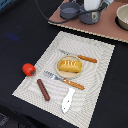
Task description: Interact with the objects in diverse but meaningful ways.
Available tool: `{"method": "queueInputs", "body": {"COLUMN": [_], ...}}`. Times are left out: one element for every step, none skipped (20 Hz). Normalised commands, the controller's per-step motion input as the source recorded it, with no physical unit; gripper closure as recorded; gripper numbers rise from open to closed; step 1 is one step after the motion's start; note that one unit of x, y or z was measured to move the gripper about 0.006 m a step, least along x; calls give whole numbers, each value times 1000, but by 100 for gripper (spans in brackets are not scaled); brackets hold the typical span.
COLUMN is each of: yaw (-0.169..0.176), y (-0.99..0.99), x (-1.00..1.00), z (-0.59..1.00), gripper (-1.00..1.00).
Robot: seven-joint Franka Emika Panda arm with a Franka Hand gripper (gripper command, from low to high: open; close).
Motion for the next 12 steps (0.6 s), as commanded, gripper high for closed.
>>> {"method": "queueInputs", "body": {"yaw": [0,0,0,0,0,0,0,0,0,0,0,28], "y": [-954,-969,-969,-969,-971,-971,-971,-983,-949,-911,-877,-817], "x": [306,280,274,257,246,240,243,237,189,126,51,0], "z": [0,0,0,0,0,0,0,0,-20,-66,-103,-146], "gripper": [-100,-100,-100,-100,-100,-100,-100,-100,-100,-100,-100,-100]}}
